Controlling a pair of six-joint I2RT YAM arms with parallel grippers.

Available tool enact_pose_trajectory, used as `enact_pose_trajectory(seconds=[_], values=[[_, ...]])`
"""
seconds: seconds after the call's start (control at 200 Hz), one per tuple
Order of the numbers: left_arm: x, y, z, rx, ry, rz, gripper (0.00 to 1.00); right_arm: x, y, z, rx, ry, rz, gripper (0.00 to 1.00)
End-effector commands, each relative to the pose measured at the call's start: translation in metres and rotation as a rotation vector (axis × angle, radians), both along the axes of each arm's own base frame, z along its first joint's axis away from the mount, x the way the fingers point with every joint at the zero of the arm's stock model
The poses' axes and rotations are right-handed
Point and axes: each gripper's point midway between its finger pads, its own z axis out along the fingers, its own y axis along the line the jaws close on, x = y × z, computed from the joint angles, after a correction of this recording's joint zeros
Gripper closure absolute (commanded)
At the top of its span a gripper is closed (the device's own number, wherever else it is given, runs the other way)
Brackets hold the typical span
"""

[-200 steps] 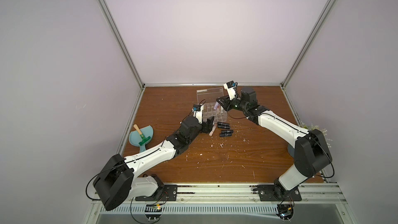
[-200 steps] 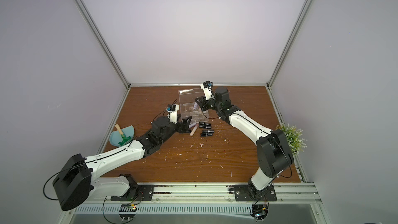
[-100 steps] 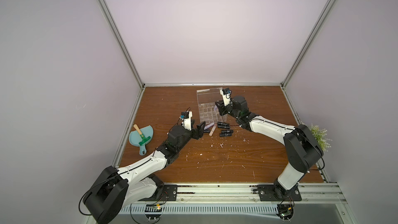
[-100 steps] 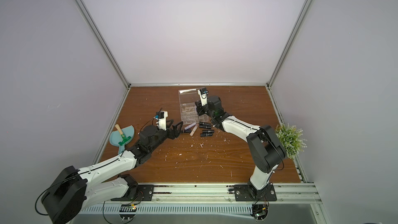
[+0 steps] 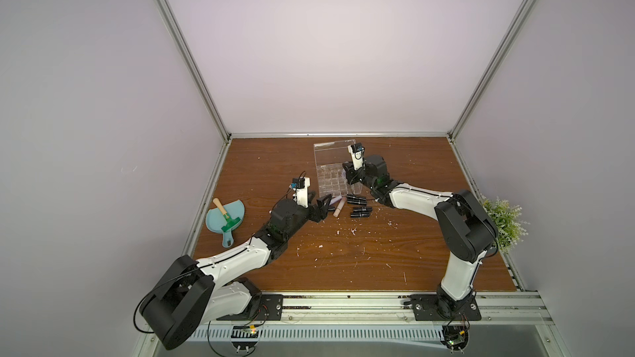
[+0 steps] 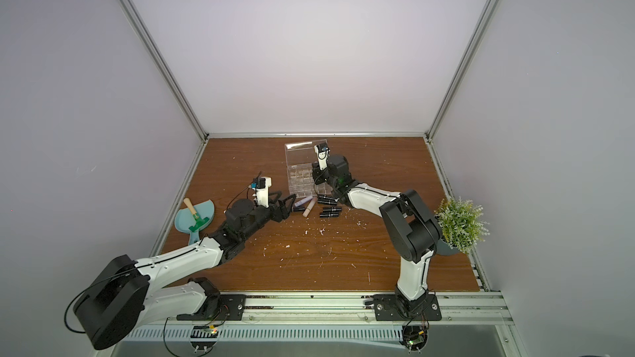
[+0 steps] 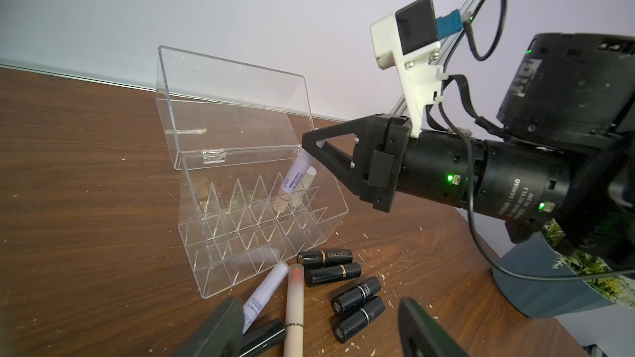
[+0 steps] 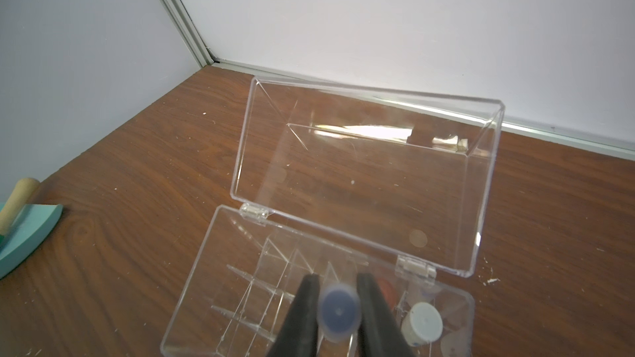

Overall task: Arrange the lipsticks in the organizer
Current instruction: Place the lipstick in the storage box.

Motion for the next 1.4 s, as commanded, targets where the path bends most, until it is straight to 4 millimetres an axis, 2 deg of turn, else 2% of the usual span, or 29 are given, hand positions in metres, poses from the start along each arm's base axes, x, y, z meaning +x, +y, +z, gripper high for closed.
enact_pose_trajectory(seconds=[0.0, 0.751, 0.836, 1.086, 1.246, 1.396], values=[[0.002, -0.002, 0.006, -0.024, -0.015, -0.011, 0.25, 0.013, 0.007, 0.038, 0.043, -0.107, -0.011, 0.82], [0.002, -0.005, 0.004, -0.027, -0.009, -0.022, 0.25, 0.026, 0.018, 0.003, -0.003, -0.041, 0.001, 0.81], [0.003, -0.004, 0.004, -0.028, -0.008, -0.019, 0.25, 0.026, 0.019, 0.0, -0.01, -0.025, 0.008, 0.77], [0.006, -0.001, -0.002, -0.03, 0.008, -0.003, 0.25, 0.02, 0.022, -0.001, 0.007, 0.004, 0.034, 0.53], [0.008, -0.001, -0.007, -0.038, 0.019, -0.001, 0.25, 0.008, 0.016, 0.007, 0.029, 0.001, 0.033, 0.51], [0.012, 0.003, -0.013, -0.046, 0.029, 0.013, 0.26, -0.007, -0.007, 0.028, 0.054, -0.042, -0.007, 0.47]])
